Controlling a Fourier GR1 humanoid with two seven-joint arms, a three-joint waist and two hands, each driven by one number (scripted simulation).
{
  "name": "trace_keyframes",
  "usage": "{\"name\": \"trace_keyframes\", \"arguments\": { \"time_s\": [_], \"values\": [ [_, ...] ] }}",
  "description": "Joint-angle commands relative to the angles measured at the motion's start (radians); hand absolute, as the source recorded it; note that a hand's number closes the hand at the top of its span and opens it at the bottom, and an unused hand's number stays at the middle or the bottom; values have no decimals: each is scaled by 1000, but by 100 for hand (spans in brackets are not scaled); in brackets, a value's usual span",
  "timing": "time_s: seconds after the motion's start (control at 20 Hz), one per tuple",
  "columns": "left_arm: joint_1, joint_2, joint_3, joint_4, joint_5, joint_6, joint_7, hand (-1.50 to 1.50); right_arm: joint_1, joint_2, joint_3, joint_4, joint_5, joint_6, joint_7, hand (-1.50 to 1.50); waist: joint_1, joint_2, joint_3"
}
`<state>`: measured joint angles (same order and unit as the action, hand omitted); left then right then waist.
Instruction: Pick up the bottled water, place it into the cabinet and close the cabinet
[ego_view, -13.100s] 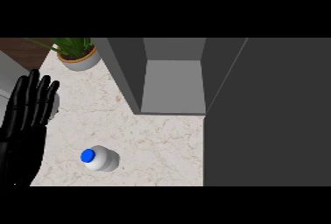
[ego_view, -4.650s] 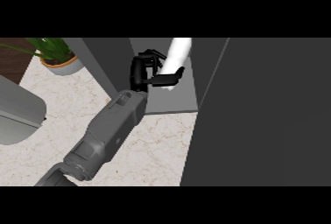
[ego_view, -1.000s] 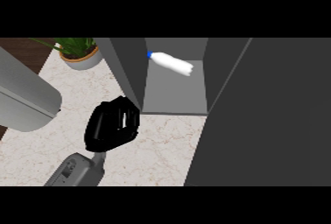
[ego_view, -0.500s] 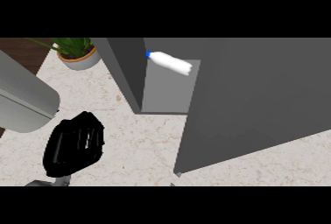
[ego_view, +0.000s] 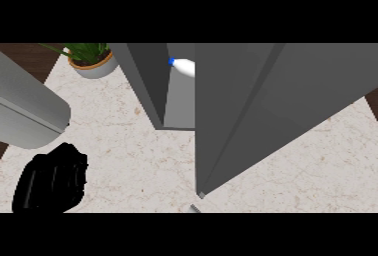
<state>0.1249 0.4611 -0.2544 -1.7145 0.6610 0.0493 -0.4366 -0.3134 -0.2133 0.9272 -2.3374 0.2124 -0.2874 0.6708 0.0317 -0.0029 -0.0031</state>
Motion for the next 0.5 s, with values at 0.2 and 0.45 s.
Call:
{"name": "trace_keyframes", "arguments": {
  "time_s": [0.2,0.45],
  "values": [
    [41,48,63,27,42,-100,-18,150,-240,202,-97,295,1,-130,21,150,16,9,-1],
    [80,82,103,4,53,-146,-32,150,-373,208,-288,453,-156,-172,-25,150,22,13,2]
  ]
}}
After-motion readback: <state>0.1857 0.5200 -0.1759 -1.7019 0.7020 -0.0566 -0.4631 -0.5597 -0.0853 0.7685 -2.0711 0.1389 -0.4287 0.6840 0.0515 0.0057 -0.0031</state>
